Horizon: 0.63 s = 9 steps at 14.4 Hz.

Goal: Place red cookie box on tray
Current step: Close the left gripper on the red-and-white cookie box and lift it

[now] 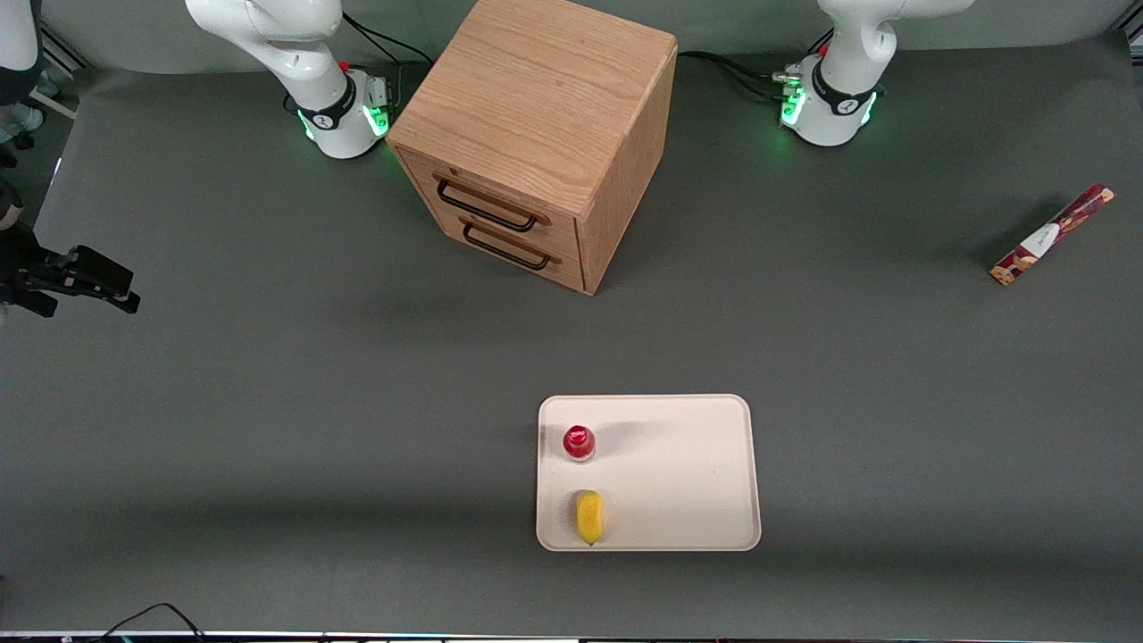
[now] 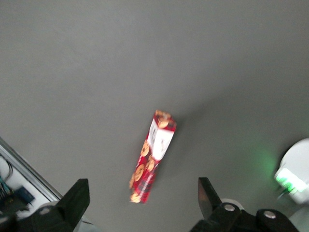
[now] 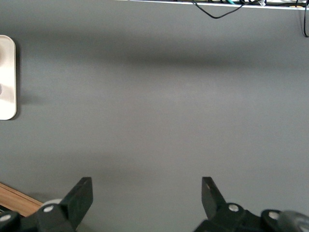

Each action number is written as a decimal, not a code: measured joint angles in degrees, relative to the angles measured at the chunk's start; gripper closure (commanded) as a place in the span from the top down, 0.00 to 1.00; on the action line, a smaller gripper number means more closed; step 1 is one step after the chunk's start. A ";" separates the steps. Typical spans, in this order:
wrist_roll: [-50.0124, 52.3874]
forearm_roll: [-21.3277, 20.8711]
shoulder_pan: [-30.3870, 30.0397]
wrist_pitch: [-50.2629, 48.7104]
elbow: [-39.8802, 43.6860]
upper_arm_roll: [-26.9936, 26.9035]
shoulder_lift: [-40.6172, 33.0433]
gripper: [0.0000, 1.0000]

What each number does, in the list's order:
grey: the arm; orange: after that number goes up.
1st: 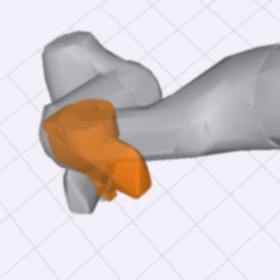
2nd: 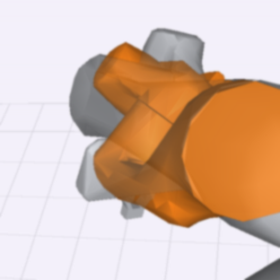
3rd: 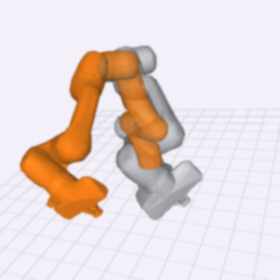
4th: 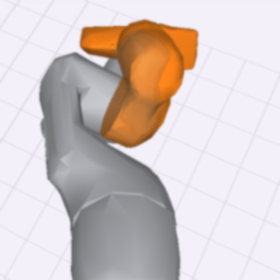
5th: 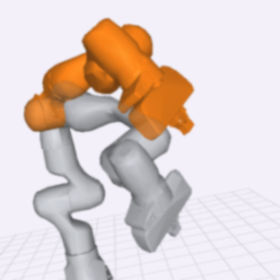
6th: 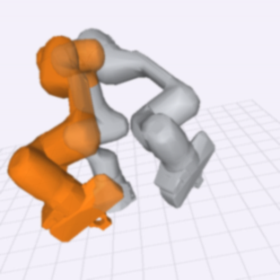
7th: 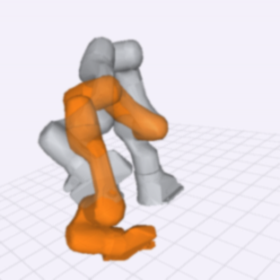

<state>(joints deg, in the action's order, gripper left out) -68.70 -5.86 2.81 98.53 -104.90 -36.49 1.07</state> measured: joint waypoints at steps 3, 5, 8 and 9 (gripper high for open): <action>-9.37 -0.09 -0.20 10.87 -9.75 -5.61 -0.27 1.00; -13.53 -0.10 -0.25 19.11 -16.44 -8.99 -0.47 1.00; -15.69 -0.10 -0.28 29.70 -25.30 -11.74 -0.89 1.00; -16.01 -0.12 -0.28 32.72 -27.79 -12.08 -1.00 1.00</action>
<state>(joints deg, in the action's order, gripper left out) -84.71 -5.98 2.52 131.25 -132.69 -48.57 0.07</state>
